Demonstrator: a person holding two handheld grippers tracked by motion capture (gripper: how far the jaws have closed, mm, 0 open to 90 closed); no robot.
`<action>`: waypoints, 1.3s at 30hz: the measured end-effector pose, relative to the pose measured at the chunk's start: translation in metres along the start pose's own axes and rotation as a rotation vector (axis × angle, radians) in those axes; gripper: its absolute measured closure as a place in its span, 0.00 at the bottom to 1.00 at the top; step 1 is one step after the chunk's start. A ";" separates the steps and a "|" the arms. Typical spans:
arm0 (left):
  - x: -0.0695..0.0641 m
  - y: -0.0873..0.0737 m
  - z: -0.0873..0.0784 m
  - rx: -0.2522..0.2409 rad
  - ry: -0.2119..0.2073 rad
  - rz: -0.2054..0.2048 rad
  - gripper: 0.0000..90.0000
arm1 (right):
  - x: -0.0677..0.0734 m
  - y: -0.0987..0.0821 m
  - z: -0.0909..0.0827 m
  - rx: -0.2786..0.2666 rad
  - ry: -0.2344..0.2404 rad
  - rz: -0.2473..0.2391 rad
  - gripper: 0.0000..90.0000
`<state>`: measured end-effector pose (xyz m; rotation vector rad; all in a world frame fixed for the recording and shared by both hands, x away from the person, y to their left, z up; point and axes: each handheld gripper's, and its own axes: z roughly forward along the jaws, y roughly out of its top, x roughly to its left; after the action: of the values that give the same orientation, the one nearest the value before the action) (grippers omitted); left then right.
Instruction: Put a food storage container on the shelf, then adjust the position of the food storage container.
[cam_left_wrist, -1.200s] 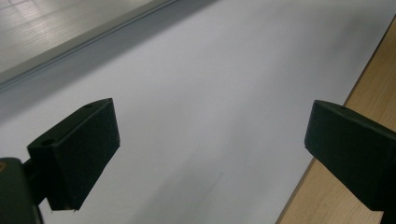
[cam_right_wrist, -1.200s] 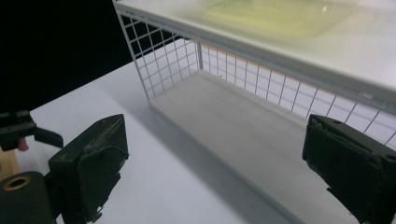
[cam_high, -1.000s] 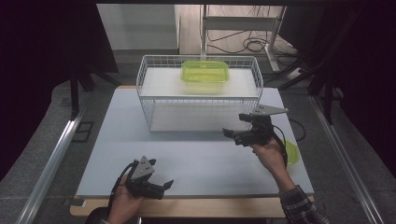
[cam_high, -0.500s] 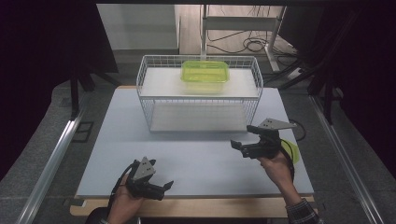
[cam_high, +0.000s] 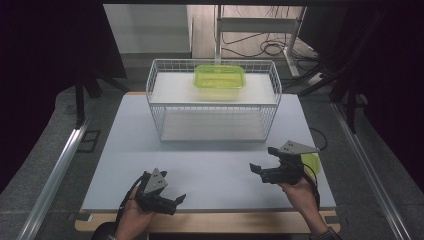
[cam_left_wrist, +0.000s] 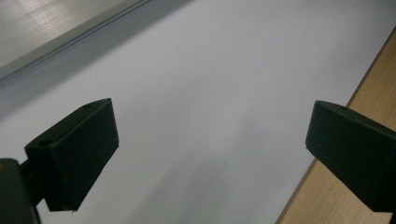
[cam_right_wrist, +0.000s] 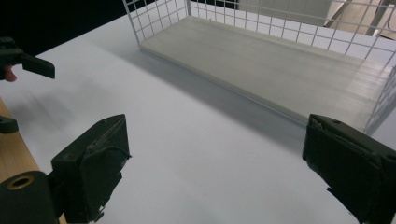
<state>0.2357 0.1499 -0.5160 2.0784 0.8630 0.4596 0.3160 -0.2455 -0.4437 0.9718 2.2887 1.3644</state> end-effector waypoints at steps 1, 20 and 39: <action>0.000 0.000 0.000 0.000 0.001 0.001 0.03 | 0.001 -0.002 -0.001 0.003 -0.002 -0.003 0.08; -0.002 -0.001 0.002 0.014 0.023 0.036 0.03 | 0.000 -0.036 -0.001 0.101 -0.060 -0.064 0.08; -0.002 -0.001 0.003 0.020 0.020 0.041 0.03 | -0.030 -0.027 -0.029 0.090 -0.161 0.042 0.47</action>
<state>0.2354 0.1473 -0.5183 2.1167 0.8414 0.4968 0.3105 -0.2937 -0.4551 1.1204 2.2376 1.1616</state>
